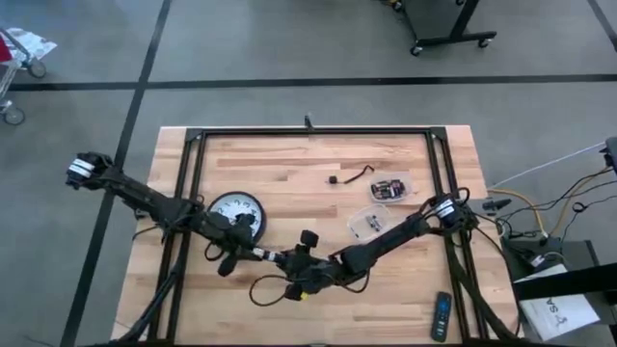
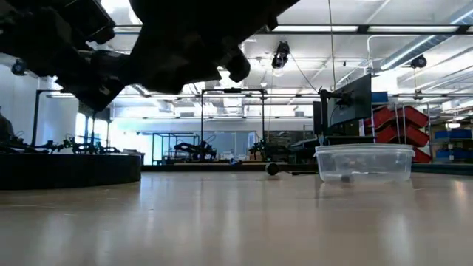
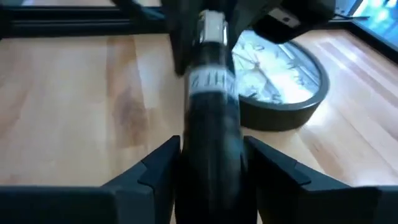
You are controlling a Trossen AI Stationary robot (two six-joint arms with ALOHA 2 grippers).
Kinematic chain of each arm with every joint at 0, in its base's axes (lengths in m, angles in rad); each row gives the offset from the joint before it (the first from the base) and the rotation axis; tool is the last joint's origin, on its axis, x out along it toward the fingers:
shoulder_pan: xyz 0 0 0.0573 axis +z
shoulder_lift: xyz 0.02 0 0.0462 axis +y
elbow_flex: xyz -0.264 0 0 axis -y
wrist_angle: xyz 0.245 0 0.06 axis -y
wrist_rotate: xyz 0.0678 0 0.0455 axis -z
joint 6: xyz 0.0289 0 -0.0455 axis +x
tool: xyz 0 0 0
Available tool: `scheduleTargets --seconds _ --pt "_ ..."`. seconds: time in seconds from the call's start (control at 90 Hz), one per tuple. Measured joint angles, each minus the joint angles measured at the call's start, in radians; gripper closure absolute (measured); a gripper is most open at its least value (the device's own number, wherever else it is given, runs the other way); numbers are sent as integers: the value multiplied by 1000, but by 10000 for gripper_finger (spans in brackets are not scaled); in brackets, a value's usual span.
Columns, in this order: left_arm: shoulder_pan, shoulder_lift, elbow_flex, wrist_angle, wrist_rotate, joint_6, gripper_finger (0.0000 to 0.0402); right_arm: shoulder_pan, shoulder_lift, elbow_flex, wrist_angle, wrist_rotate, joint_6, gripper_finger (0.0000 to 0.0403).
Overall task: Insert battery
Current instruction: Insert the white battery holder into the white flashlight compartment
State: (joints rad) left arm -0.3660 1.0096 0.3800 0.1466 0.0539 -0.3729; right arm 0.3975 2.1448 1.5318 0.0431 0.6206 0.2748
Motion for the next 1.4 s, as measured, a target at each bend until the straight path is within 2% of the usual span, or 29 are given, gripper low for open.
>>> scheduleTargets --seconds 0.111,0.522,0.756,0.922,1.011,1.211,1.4 --pt "-1 38 24 -13 7 7 323 -7 6 -3 -5 -19 2 281" --pt "0 128 84 -20 8 8 235 -28 85 -3 14 -52 65 278" --pt "-2 150 132 -79 19 9 196 -26 116 -5 180 -46 -28 282" --pt "-2 143 160 -104 16 26 191 -17 115 -5 326 -36 -110 282" --pt "-3 144 164 -103 4 47 191 -17 115 -5 325 -41 -86 280" --pt "-10 162 161 -30 -150 87 201 -26 116 -5 315 -29 -40 280" --pt "-23 216 152 61 -180 117 227 -22 116 -5 311 14 -38 277"
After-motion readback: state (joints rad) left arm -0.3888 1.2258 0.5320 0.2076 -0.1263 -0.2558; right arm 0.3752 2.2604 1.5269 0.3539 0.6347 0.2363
